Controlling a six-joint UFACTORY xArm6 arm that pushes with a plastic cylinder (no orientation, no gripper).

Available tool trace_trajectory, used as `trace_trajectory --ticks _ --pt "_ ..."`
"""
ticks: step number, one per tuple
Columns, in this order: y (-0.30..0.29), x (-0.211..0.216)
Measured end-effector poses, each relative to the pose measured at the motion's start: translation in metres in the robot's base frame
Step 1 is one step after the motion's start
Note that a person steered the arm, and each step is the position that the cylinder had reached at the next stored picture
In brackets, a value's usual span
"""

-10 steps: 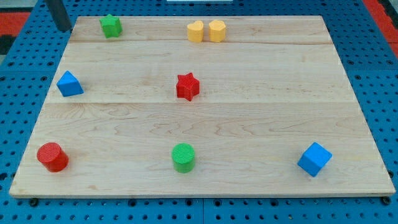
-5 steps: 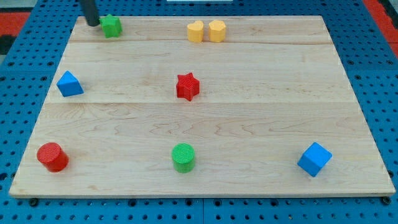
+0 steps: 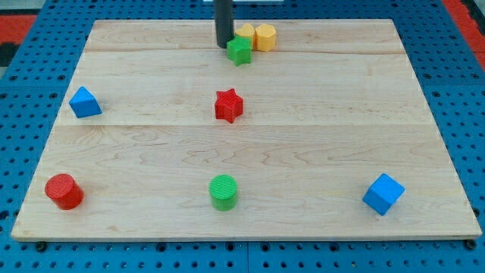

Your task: Place the green star below the yellow hexagon

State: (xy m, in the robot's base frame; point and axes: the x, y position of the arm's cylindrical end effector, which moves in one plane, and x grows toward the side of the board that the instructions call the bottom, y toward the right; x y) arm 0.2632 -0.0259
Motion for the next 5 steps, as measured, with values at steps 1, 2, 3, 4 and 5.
trace_trajectory --ticks 1,2,3,4,5 --pt "0.000 0.014" --pt "-0.002 0.030" --pt "0.005 0.040" --pt "0.018 0.040" --pt "0.022 0.058"
